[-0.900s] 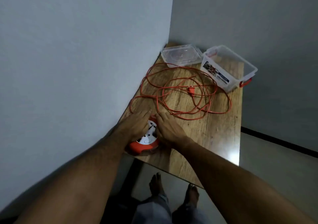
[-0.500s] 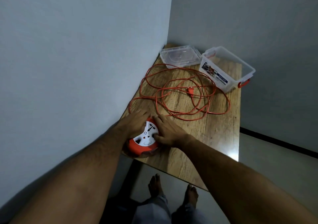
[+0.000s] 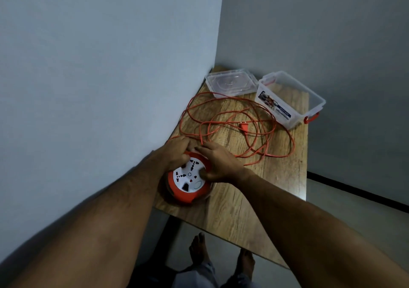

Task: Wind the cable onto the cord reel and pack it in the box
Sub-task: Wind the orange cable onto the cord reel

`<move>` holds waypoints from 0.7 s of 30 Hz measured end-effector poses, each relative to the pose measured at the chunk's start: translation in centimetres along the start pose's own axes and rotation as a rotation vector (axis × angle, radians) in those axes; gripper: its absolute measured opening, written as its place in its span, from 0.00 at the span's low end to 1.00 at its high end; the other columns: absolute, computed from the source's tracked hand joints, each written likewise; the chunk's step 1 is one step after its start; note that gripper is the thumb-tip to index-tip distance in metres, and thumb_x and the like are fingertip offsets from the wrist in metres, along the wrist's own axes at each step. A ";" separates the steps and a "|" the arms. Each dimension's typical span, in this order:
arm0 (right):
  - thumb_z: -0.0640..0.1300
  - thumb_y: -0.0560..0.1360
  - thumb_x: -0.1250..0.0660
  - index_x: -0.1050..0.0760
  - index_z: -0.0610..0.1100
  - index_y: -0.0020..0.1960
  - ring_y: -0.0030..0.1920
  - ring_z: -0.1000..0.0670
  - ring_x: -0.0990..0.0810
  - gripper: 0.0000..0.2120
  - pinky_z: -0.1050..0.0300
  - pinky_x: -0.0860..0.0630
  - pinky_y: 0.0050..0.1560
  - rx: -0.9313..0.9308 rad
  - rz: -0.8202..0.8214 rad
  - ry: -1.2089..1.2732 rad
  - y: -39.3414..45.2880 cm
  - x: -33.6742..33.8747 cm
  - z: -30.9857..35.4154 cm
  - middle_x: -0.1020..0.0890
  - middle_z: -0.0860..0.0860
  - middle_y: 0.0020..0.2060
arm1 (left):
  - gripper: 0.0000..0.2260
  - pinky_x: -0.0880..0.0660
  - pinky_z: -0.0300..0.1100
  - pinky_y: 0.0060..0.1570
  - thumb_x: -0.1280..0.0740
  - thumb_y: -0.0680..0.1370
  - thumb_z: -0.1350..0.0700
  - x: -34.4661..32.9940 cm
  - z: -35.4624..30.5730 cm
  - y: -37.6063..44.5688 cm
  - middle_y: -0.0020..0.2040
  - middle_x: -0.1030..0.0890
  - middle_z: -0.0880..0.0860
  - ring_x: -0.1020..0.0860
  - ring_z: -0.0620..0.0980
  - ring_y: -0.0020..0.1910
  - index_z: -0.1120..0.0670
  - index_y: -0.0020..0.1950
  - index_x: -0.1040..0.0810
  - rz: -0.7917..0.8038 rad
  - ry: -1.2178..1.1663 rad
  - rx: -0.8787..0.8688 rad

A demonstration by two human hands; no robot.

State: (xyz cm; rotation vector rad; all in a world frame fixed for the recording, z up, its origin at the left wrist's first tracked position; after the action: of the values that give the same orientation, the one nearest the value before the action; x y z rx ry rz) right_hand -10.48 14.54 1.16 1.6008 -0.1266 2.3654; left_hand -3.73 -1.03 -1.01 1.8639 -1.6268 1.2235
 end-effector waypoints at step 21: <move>0.48 0.74 0.30 0.27 0.40 0.69 0.63 0.42 0.26 0.26 0.45 0.27 0.62 0.096 -0.402 -0.274 1.4 13.8 -7.9 0.25 0.41 0.65 | 0.25 0.18 0.50 0.47 0.33 0.72 0.31 9.6 -11.6 12.3 0.37 0.14 0.49 0.15 0.48 0.38 0.53 0.40 0.14 -0.092 -0.276 -0.170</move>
State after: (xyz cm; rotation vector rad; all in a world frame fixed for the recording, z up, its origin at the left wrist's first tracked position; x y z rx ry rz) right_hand -22.78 17.49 10.99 1.7914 0.2371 1.8703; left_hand -19.85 -1.30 9.91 2.0412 -1.7005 0.7909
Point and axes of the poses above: each hand's wrist, its own y-axis towards the middle knuckle, its own x-axis out of the back of the hand, z = x × y, the point moved 4 cm from there along y, towards the middle knuckle
